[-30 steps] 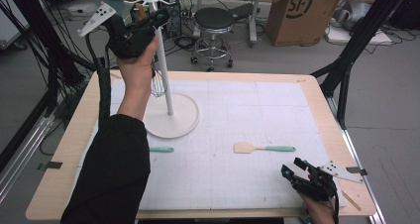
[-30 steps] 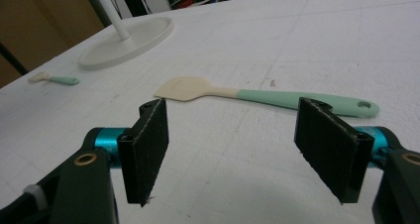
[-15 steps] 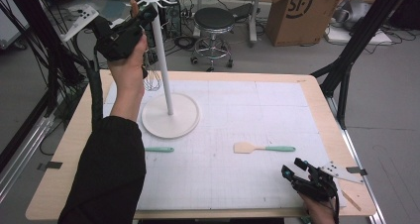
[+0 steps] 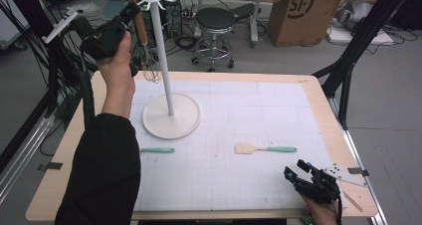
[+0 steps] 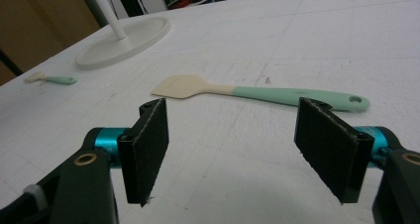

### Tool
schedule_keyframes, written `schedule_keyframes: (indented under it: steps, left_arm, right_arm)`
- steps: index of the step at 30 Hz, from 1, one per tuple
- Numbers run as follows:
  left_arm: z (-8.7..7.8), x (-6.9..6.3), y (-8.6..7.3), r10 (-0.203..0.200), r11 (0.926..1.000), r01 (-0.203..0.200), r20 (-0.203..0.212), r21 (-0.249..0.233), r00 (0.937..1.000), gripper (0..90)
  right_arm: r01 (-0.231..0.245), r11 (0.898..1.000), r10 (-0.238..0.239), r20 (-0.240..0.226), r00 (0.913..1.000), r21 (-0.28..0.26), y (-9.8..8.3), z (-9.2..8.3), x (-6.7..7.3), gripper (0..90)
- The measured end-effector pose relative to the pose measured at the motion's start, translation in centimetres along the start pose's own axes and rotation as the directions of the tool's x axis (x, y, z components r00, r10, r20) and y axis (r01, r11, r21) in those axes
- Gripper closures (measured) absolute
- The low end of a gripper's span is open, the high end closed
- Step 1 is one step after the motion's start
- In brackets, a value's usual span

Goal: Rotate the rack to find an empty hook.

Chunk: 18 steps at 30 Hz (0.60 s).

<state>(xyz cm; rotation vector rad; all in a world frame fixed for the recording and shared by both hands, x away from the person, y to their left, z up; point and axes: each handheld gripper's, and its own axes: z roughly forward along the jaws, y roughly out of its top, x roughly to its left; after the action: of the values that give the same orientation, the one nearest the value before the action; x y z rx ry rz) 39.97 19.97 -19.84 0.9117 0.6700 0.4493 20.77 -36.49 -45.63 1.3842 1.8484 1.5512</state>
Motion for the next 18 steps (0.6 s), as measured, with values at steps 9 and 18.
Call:
schedule_keyframes:
  steps: [9,18]
  left_arm:
    - [-0.8,-1.7,-0.7,0.019,0.9994,-0.017,0.063,-0.031,0.9978,90.0]
    - [0.6,-3.8,-1.9,0.076,0.9970,-0.074,0.058,-0.023,0.9954,89.9]
  right_arm:
    - [0.002,1.000,-0.002,0.012,0.9999,0.000,-0.2,-0.4,0.0,28.9]
    - [0.006,1.000,-0.006,0.016,0.9999,0.001,-0.2,-0.5,0.0,28.9]
